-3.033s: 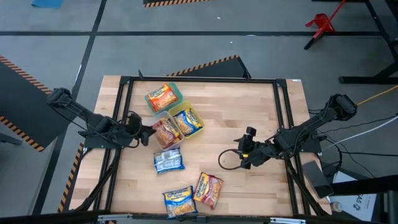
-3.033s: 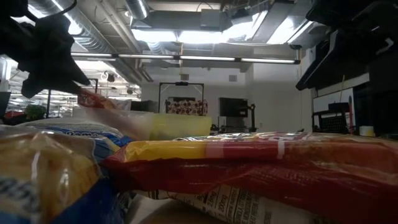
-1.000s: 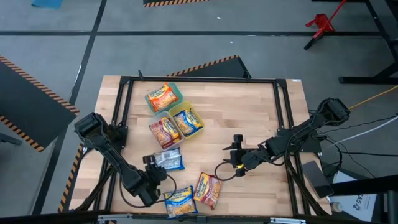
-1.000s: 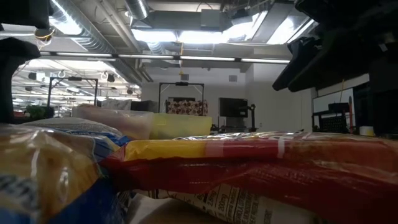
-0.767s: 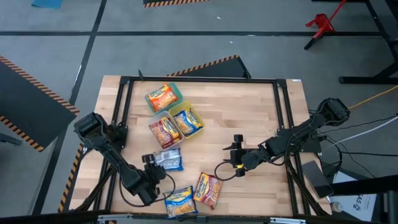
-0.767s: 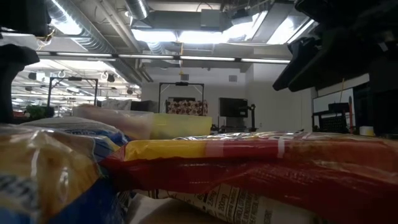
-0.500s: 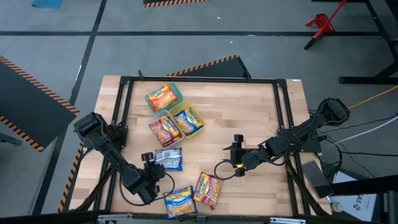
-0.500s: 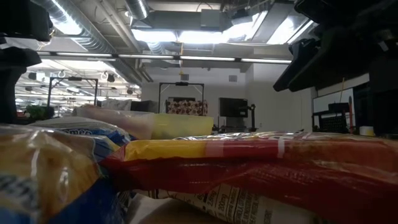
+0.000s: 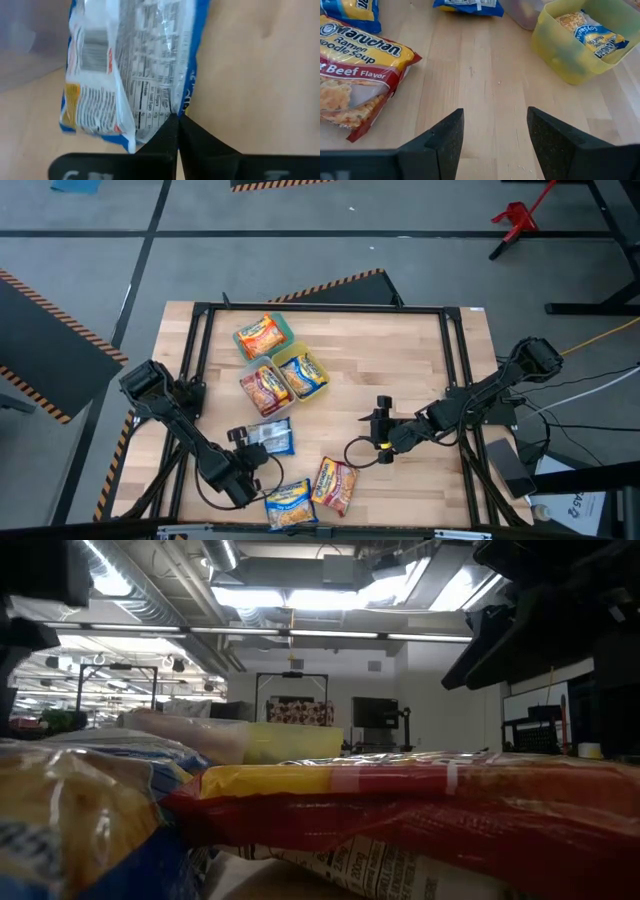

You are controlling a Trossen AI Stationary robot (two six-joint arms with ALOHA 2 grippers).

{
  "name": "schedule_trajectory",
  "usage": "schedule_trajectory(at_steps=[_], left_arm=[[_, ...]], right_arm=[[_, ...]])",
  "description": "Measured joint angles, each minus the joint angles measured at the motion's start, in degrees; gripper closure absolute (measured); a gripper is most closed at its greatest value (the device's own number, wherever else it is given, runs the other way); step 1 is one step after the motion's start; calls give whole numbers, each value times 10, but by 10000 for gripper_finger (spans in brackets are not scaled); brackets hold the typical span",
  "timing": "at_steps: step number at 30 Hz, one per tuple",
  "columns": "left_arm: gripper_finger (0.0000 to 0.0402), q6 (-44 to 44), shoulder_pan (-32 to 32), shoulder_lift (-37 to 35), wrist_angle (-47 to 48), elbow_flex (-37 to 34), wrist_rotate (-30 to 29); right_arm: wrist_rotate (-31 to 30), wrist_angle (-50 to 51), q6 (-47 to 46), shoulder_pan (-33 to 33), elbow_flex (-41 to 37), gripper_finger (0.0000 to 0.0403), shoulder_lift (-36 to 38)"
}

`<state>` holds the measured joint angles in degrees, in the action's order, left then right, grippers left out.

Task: Sort Maruchan noodles
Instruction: Put the top blue noodle pack into the yellow bin

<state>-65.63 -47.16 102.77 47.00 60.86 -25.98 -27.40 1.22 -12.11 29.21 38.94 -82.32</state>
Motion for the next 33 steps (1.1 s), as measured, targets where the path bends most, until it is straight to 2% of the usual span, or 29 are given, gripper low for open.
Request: schedule_trajectory(at_steps=[7, 13, 18, 26, 33], left_arm=[[401, 1, -1, -3, 37, 74, -33], [401, 4, 9, -3, 125, 160, -87], [401, 39, 26, -3, 185, 229, -131], [401, 131, 76, -3, 284, 311, -177], [401, 273, 137, -4, 356, 362, -238]], right_arm=[[-5, -1, 0, 0, 0, 196, 0], [-5, -3, 0, 0, 0, 196, 0], [-6, -3, 0, 0, 0, 196, 0], [-6, -3, 0, 0, 0, 196, 0], [-20, -2, 3, 0, 0, 196, 0]])
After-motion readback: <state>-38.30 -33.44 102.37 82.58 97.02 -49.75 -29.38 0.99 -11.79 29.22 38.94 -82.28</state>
